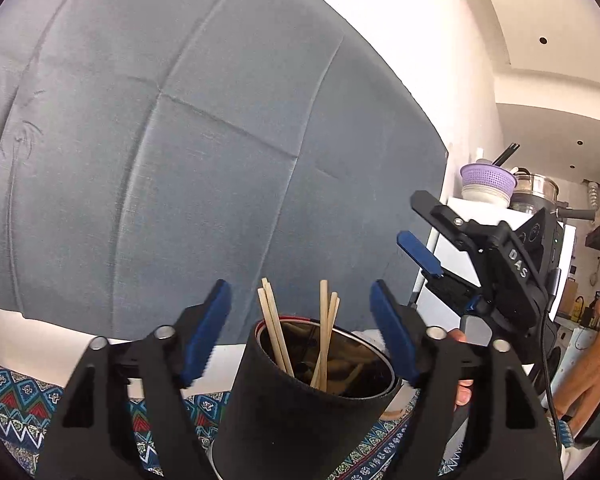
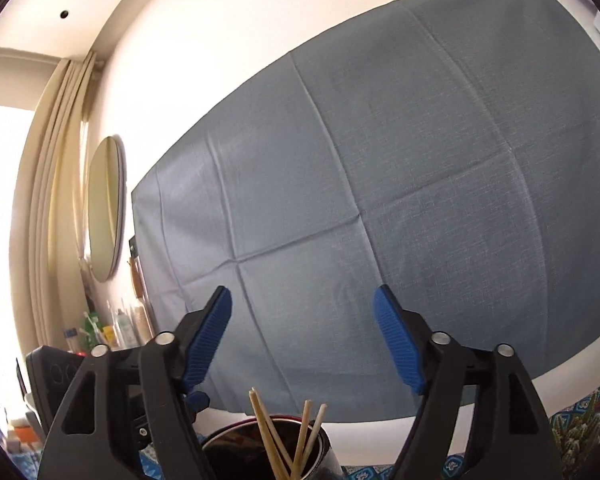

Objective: Organize utensils
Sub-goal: 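Open the right tool over the holder while the left tool releases its chopstick, then lower both open tools back toward the loose chopsticks on the cloth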

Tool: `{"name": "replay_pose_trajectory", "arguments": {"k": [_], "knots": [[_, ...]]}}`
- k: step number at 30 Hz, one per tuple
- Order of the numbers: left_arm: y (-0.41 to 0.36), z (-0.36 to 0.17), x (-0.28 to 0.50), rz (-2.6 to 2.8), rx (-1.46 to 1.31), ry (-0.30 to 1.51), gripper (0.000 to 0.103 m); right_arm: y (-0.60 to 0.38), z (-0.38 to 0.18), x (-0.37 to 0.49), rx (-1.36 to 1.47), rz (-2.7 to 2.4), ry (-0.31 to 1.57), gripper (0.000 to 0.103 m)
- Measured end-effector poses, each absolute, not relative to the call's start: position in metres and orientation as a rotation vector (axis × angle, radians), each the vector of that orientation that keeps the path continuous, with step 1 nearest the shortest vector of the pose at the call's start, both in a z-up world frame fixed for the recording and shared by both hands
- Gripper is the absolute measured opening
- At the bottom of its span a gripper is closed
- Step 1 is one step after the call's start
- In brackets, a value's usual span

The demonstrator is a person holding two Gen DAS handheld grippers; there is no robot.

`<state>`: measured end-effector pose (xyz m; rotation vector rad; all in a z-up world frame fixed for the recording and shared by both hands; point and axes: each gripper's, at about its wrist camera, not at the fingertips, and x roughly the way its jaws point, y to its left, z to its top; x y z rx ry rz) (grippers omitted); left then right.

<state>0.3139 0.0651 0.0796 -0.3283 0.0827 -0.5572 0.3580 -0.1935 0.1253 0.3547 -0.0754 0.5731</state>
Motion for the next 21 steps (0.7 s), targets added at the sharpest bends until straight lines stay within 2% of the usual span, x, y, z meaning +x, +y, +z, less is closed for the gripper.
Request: {"name": "replay_pose_trajectory", "arguments": {"k": [1,2,5,12,21], "knots": [[0.067,0.082,0.313,-0.553,-0.335,0.080,0.095,-0.198,0.128,0.354,0.363,0.572,-0.093,0.089],[0.069,0.085,0.311,-0.546,-0.341,0.074,0.098,-0.201,0.130,0.351,0.367,0.567,-0.107,0.089],[0.072,0.095,0.307,-0.525,-0.341,0.055,0.097,-0.206,0.138,0.345,0.369,0.555,-0.126,0.094],[0.079,0.116,0.305,-0.416,-0.329,0.095,0.097,-0.210,0.150,0.334,0.363,0.536,-0.152,0.095],[0.085,0.142,0.308,-0.187,-0.422,0.362,0.097,-0.209,0.179,0.319,0.380,0.485,-0.089,0.095]]}}
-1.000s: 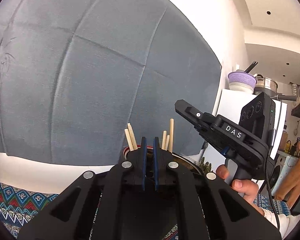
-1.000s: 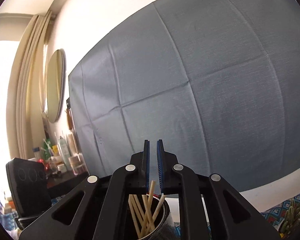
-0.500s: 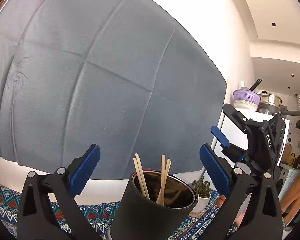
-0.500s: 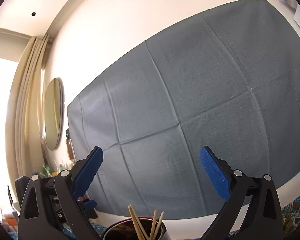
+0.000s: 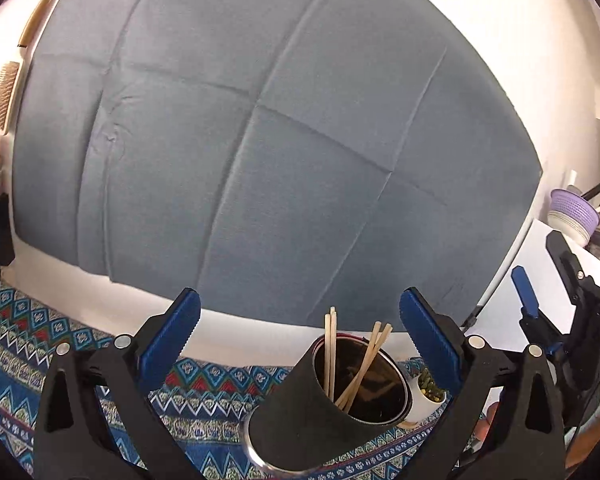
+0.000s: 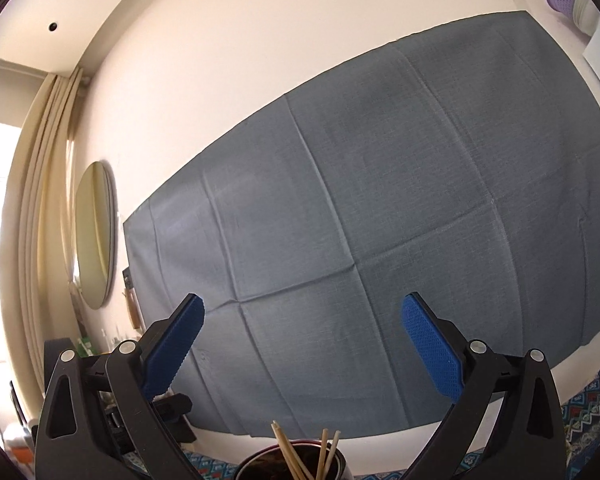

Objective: Organize utensils
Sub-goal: 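Lower both open tools back toward the loose chopsticks on the cloth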

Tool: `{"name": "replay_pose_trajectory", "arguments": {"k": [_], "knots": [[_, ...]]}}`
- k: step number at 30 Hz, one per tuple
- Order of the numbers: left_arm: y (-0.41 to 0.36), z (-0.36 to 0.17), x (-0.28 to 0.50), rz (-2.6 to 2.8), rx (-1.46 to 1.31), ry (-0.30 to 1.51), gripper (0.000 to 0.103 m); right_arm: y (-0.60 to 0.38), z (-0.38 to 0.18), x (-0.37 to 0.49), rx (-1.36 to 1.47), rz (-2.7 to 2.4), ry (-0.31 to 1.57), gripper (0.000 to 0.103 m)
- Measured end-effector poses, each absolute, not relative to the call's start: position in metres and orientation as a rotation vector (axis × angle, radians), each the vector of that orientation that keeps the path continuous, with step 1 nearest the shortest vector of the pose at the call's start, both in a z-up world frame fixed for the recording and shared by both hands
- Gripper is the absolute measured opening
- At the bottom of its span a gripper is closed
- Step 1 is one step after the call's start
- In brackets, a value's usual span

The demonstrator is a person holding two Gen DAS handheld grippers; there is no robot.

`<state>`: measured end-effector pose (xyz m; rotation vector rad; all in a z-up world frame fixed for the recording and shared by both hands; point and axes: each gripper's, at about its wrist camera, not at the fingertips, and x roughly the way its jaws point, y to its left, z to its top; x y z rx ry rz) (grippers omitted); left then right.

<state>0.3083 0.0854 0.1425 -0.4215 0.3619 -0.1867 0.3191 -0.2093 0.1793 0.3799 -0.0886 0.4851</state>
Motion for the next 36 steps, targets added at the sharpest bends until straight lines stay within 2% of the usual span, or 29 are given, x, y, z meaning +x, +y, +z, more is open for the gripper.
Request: {"name": "replay_pose_trajectory", "arguments": {"k": [6,9,12,17,22,29,36], "knots": [[0.077,0.153,0.298,-0.162,-0.366,0.541,0.097,-0.210,0.202,0.300,0.361,0.455,0.028,0.095],[0.066,0.152,0.288,-0.204,-0.317,0.574,0.097,-0.210,0.210,0.297,0.282,0.414,0.193,0.095],[0.056,0.145,0.277,-0.188,-0.270,0.641,0.097,-0.223,0.202,0.295,0.317,0.447,0.365,0.095],[0.043,0.111,0.269,-0.172,-0.249,0.895,0.097,-0.255,0.169,0.287,0.418,0.505,0.583,0.095],[0.035,0.055,0.256,-0.248,-0.289,1.175,0.097,-0.262,0.126,0.275,0.271,0.339,0.718,0.095],[0.024,0.017,0.213,-0.193,-0.178,1.220,0.097,-0.251,0.040,0.258,0.106,0.345,0.965,0.095],[0.012,-0.016,0.189,-0.271,-0.179,1.320,0.097,-0.216,-0.013,0.246,0.031,0.442,1.113,0.095]]}}
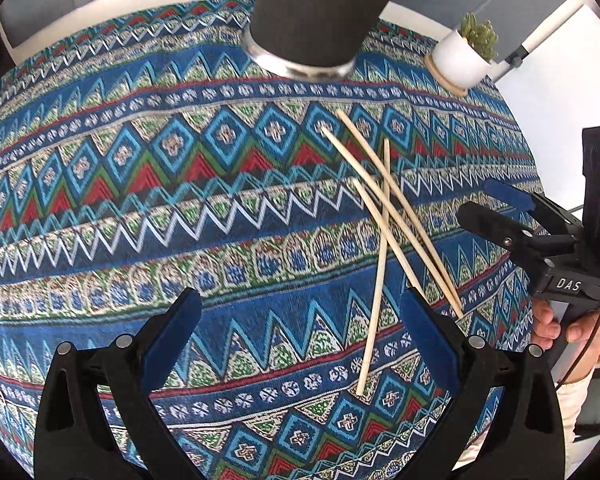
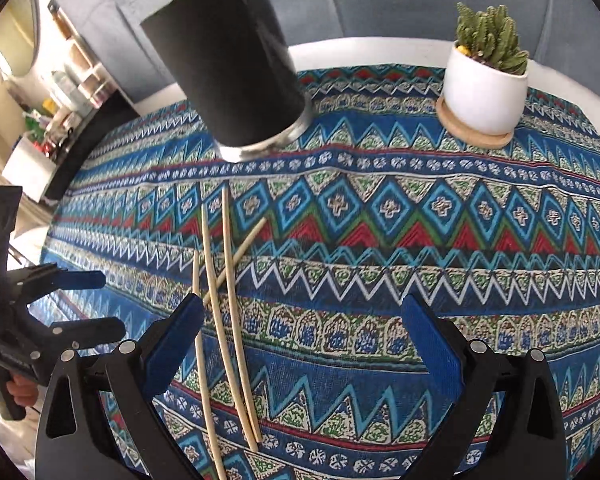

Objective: Organize utensils
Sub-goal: 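Lower both open tools back toward the loose chopsticks on the cloth, then close the right tool on a chopstick while the left tool grasps another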

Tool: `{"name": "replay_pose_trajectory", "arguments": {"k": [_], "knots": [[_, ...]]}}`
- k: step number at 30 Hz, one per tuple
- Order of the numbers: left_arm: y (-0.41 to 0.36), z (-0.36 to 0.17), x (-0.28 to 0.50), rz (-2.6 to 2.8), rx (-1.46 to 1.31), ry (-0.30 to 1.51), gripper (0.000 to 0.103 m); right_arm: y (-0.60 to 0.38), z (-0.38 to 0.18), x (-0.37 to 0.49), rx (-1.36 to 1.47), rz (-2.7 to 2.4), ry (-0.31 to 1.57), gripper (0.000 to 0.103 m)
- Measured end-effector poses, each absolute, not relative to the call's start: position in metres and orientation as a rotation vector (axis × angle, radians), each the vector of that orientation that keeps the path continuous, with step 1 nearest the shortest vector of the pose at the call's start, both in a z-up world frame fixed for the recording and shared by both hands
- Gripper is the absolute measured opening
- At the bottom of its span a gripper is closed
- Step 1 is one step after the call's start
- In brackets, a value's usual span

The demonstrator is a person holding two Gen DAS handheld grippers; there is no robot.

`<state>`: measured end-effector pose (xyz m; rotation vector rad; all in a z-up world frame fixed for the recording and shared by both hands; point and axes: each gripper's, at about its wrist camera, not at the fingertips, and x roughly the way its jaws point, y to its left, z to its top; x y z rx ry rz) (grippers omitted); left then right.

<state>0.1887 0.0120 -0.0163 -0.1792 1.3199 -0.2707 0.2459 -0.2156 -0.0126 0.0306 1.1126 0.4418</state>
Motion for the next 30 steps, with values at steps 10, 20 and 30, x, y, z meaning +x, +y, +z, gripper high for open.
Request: {"name": "replay_pose_trajectory", "arguments": {"k": [10,20,30], "knots": [[-0.009,-0.025,0.168,-0.284,-0.034,1.195,0.097,-0.184,-0.034,0.238,-0.162,0.395,1.092,0.095],[-0.027,-0.033,0.168,-0.255,0.151,1.022,0.099,-0.190,-0.042,0.229,-0.172,0.344,0.964,0.096],[-0.036,-0.034,0.181,-0.336,0.183,0.942,0.099,-0.177,-0.041,0.253,-0.199,0.369,1.017,0.096]]}}
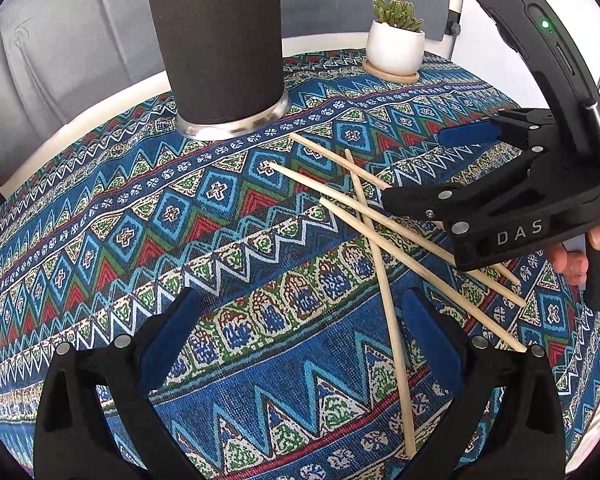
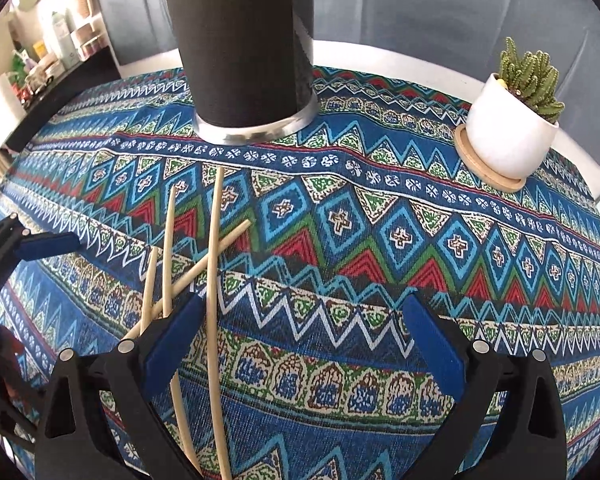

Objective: Organize utensils
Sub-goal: 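Close the right tool on a chopstick while the left tool grasps another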

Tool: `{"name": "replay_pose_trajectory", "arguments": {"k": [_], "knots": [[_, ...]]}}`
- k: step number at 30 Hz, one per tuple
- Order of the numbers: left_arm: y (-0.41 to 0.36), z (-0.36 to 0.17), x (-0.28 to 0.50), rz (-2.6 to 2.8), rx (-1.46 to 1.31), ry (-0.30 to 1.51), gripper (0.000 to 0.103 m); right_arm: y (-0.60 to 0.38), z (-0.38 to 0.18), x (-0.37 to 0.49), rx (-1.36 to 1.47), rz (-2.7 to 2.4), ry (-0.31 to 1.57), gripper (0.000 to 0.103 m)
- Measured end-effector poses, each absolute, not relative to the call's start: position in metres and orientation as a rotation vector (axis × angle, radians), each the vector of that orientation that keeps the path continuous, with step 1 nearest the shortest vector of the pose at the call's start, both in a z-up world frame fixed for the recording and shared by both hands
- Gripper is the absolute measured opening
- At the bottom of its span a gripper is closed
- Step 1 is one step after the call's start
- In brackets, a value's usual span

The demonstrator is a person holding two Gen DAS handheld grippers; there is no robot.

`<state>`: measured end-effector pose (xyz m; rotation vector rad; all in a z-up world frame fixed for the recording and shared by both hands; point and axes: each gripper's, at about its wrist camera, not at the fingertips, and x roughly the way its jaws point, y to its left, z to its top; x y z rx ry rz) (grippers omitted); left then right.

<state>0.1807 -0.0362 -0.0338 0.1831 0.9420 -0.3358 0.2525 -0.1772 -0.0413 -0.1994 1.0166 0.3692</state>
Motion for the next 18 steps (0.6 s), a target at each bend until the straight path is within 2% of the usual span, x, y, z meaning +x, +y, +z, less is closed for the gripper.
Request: {"name": "replay_pose_trajectory", "arguments": {"k": [11,12,13,14,15,16,17,18], "knots": [[-0.045,-0.036,0.197,-0.434,0.234,0.935,0.096,-0.179,-0.042,0.252,-0.254,0.454,1.005,0.094],[-0.043,-0.035,0.197,-0.434,0.232,0.933,0.091,-0.180,-0.041,0.252,-0.259,0.460,1.014,0.088],[-0.038,-0.034,0.195,-0.430,0.228,0.929,0.082,-0.182,-0.038,0.251,-0.264,0.471,1.010,0.064],[-0.032,-0.032,0.194,-0.425,0.223,0.929,0.076,-0.187,-0.033,0.247,-0.267,0.485,0.995,0.046],[-0.027,-0.030,0.195,-0.421,0.220,0.935,0.064,-0.190,-0.030,0.245,-0.268,0.492,0.994,0.012],[-0.021,-0.029,0.195,-0.413,0.214,0.942,0.050,-0.194,-0.028,0.245,-0.270,0.490,1.004,0.005],[-0.015,-0.027,0.196,-0.401,0.204,0.950,0.044,-0.198,-0.028,0.244,-0.272,0.490,1.002,0.005],[-0.009,-0.026,0.197,-0.391,0.197,0.957,0.030,-0.202,-0.028,0.242,-0.276,0.490,0.994,0.004]]}}
